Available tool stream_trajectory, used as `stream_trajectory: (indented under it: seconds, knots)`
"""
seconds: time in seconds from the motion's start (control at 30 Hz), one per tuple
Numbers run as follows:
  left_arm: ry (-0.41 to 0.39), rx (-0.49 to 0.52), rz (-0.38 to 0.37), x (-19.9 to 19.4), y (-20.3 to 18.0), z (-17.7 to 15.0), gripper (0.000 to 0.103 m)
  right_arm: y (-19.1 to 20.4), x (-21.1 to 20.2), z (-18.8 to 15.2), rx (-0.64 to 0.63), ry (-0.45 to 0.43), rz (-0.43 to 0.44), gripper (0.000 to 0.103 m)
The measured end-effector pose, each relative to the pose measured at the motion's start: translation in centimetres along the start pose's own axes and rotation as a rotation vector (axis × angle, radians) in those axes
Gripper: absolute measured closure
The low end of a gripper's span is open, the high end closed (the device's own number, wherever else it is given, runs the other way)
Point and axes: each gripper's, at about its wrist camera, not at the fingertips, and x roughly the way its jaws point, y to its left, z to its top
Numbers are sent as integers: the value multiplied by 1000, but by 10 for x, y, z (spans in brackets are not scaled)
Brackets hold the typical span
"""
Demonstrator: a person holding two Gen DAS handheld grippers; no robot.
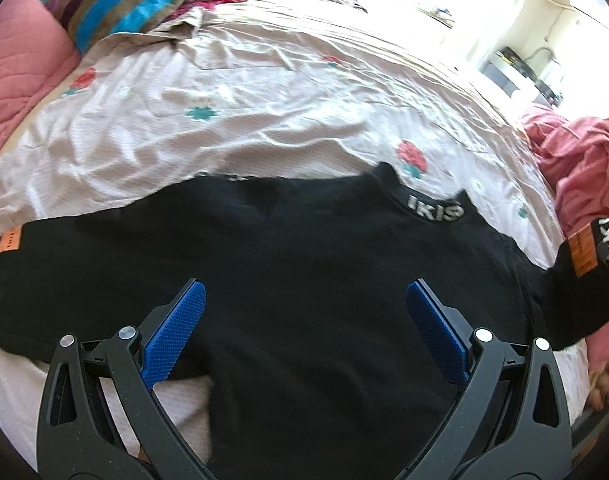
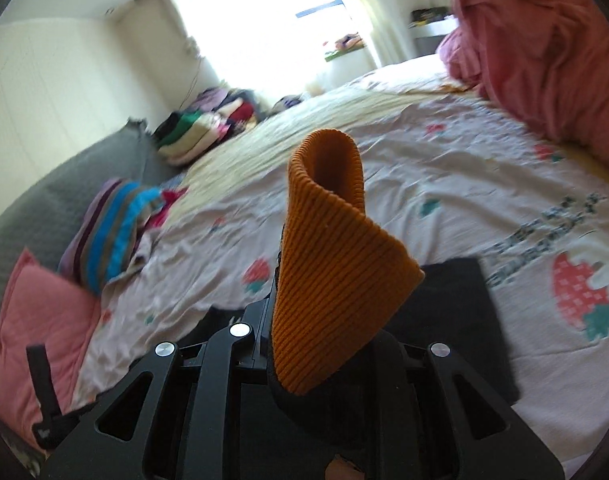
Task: Fold small clothes
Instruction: 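Lift the sleeve and fold it across the shirt body with the right gripper, then lay the cuff on the shirt center and open the right gripper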
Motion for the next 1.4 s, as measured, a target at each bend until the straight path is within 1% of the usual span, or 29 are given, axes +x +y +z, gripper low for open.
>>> stream_trajectory:
  seconds: [0.1, 0.2, 0.33, 0.4, 0.43, 0.47, 0.5, 0.57, 0.7, 0.8, 0.87, 0.9, 0.93, 1.03, 1.07, 1.1, 1.17, 1.33, 1.37, 1.4]
  knots:
    - [9, -34, -1, 1, 12, 3, 8, 21, 15, -11, -25, 42, 20, 86]
    - [16, -42, -6, 2, 17, 4, 8, 34, 28, -22, -43, 76, 31, 86]
    - [37, -61, -62, 6, 19, 4, 8, 48, 43, -30, -62, 109, 50, 84]
    - [47, -68, -76, 8, 19, 3, 8, 57, 52, -35, -75, 129, 61, 83]
    - [49, -67, -74, 9, 19, 3, 8, 59, 55, -38, -76, 142, 71, 81]
    - [50, -66, -77, 9, 19, 2, 8, 61, 58, -41, -75, 158, 83, 77]
    - [52, -73, -87, 10, 20, 2, 8, 62, 60, -44, -73, 168, 88, 70]
    - [55, -94, -117, 11, 22, 0, 8, 62, 62, -47, -72, 176, 108, 58]
    - [65, -106, -156, 15, 19, -5, 8, 60, 58, -51, -84, 169, 104, 58]
    - [95, -116, -232, 21, 11, -13, 8, 49, 53, -52, -69, 178, 101, 58]
    - [117, -123, -275, 25, 5, -19, 11, 43, 48, -53, -65, 182, 94, 58]
    - [138, -121, -297, 29, 1, -22, 17, 41, 46, -53, -65, 183, 91, 58]
    - [156, -115, -305, 32, -3, -25, 28, 36, 43, -54, -64, 183, 83, 58]
    - [184, -98, -311, 40, -10, -30, 47, 25, 35, -57, -56, 186, 63, 57]
    - [194, -95, -321, 42, -12, -32, 51, 22, 33, -58, -50, 188, 59, 56]
    - [214, -100, -343, 46, -15, -34, 58, 18, 29, -59, -42, 189, 54, 55]
    - [230, -103, -365, 51, -20, -38, 59, 12, 25, -60, -30, 188, 52, 54]
    - [216, -82, -332, 61, -31, -41, 60, -1, 15, -61, -5, 183, 52, 54]
    - [206, -72, -317, 62, -33, -41, 64, -2, 13, -61, -2, 180, 51, 54]
    - [199, -63, -303, 62, -34, -41, 77, -4, 12, -61, 0, 177, 50, 54]
